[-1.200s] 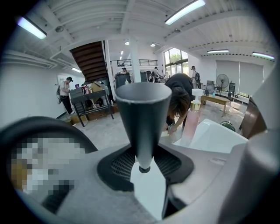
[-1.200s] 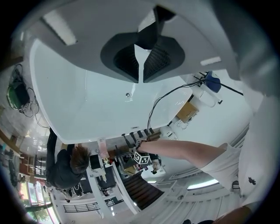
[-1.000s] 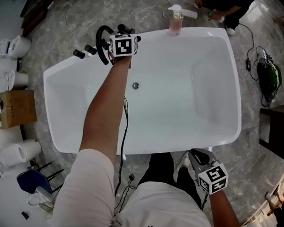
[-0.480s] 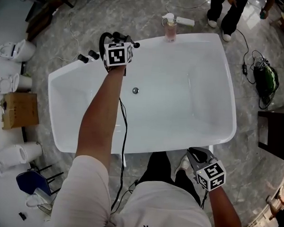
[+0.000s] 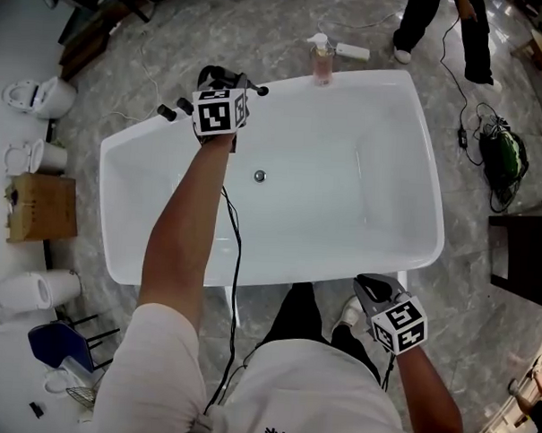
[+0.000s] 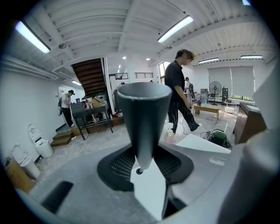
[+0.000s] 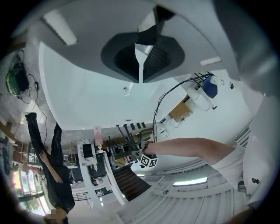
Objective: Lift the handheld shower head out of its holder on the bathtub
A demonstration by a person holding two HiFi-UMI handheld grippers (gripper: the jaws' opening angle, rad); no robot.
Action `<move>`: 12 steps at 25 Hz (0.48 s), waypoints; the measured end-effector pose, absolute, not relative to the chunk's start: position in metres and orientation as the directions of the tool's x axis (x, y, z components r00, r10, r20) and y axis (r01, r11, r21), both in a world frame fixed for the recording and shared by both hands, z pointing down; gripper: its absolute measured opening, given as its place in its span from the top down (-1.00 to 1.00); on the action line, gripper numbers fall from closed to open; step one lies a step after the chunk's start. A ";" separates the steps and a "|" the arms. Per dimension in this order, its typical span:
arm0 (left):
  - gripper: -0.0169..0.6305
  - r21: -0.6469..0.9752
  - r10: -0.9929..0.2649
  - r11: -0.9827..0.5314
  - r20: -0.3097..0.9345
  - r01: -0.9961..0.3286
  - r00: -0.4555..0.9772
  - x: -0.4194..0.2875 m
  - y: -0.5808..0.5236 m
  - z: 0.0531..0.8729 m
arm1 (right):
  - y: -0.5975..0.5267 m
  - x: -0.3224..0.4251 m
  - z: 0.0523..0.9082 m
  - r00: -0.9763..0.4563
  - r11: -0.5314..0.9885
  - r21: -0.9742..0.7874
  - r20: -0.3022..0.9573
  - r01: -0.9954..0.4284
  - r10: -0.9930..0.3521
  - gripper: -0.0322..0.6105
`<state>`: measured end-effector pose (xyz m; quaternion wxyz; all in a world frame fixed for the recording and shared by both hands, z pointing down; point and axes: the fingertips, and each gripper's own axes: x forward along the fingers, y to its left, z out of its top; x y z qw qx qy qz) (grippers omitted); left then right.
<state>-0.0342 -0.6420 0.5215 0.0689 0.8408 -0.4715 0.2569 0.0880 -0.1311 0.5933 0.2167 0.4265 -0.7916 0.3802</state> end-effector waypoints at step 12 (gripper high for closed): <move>0.52 -0.138 -0.773 -0.556 0.449 -0.820 0.448 -0.049 -0.573 0.461 | -0.100 0.086 0.575 -0.560 0.395 -0.399 0.639 -0.828 -0.527 0.78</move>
